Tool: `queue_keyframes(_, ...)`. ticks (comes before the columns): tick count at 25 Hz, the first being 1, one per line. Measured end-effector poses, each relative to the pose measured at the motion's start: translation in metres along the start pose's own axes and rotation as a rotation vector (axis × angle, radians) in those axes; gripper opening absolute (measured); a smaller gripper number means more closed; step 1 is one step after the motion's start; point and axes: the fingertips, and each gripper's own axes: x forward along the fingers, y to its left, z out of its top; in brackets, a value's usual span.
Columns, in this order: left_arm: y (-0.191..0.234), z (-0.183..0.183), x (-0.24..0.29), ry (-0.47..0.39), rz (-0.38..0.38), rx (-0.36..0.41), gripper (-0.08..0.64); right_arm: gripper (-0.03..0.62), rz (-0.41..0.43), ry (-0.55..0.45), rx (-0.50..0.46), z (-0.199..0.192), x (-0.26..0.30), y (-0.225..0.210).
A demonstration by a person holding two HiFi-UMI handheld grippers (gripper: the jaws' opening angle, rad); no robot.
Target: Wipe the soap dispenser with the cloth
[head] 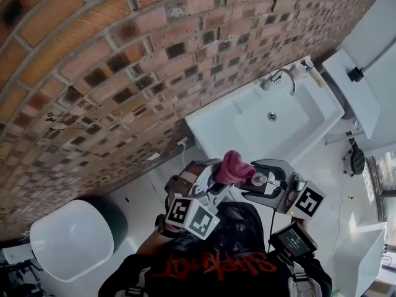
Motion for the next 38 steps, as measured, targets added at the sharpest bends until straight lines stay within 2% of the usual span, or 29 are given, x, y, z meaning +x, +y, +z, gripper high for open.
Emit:
queue_keyframes(2,-0.011,-0.038,0.016,0.217,0.001,0.129,0.094,0.304,0.003,0.019,-0.004,0.001,0.007,0.005)
queue_keyframes(3,-0.018,-0.055,0.022,0.295,-0.019,0.166,0.094,0.304,0.004,0.019,-0.003,0.002,0.009,0.006)
queue_keyframes(5,-0.034,-0.077,0.03,0.355,-0.075,0.179,0.094,0.304,0.006,0.008,-0.002,0.005,0.01,0.007)
queue_keyframes(7,-0.048,-0.085,0.033,0.358,-0.103,0.182,0.094,0.304,-0.004,0.001,-0.001,0.008,0.009,0.007)
queue_keyframes(10,-0.066,-0.092,0.035,0.376,-0.125,0.25,0.094,0.304,-0.017,0.002,0.005,0.009,0.006,0.005)
queue_keyframes(12,-0.073,-0.095,0.034,0.375,-0.142,0.267,0.094,0.304,-0.021,0.002,0.002,0.008,0.005,0.004)
queue_keyframes(14,-0.068,-0.085,0.028,0.337,-0.131,0.22,0.094,0.304,-0.02,0.018,-0.005,0.001,0.006,0.004)
queue_keyframes(17,-0.045,-0.053,0.015,0.248,-0.068,0.114,0.094,0.304,-0.017,0.036,0.009,-0.014,0.014,0.005)
queue_keyframes(19,-0.035,-0.044,0.011,0.226,-0.04,0.109,0.094,0.304,-0.018,0.02,0.023,-0.016,0.015,0.004)
queue_keyframes(21,-0.041,-0.053,0.016,0.268,-0.061,0.147,0.094,0.304,-0.025,0.005,0.026,-0.01,0.013,0.003)
queue_keyframes(23,-0.056,-0.073,0.025,0.354,-0.112,0.192,0.094,0.304,-0.025,-0.012,0.027,-0.001,0.008,0.002)
queue_keyframes(25,-0.066,-0.084,0.03,0.392,-0.142,0.209,0.094,0.304,-0.026,-0.01,0.016,0.001,0.002,0.002)
queue_keyframes(27,-0.062,-0.077,0.029,0.362,-0.129,0.189,0.094,0.304,-0.034,0.03,-0.006,-0.012,0.003,-0.001)
queue_keyframes(29,-0.049,-0.062,0.024,0.279,-0.09,0.119,0.094,0.302,-0.03,0.064,-0.022,-0.029,0.012,0.0)
queue_keyframes(31,-0.042,-0.052,0.021,0.216,-0.072,0.064,0.094,0.302,-0.013,0.045,-0.003,-0.037,0.018,0.003)
queue_keyframes(32,-0.042,-0.052,0.022,0.213,-0.084,0.066,0.094,0.302,-0.011,0.027,0.013,-0.036,0.018,0.002)
queue_keyframes(36,-0.061,-0.073,0.035,0.317,-0.189,0.152,0.094,0.302,-0.042,-0.039,0.044,-0.015,0.007,-0.006)
queue_keyframes(38,-0.069,-0.084,0.039,0.364,-0.215,0.182,0.094,0.304,-0.05,-0.048,0.044,-0.01,0.002,-0.007)
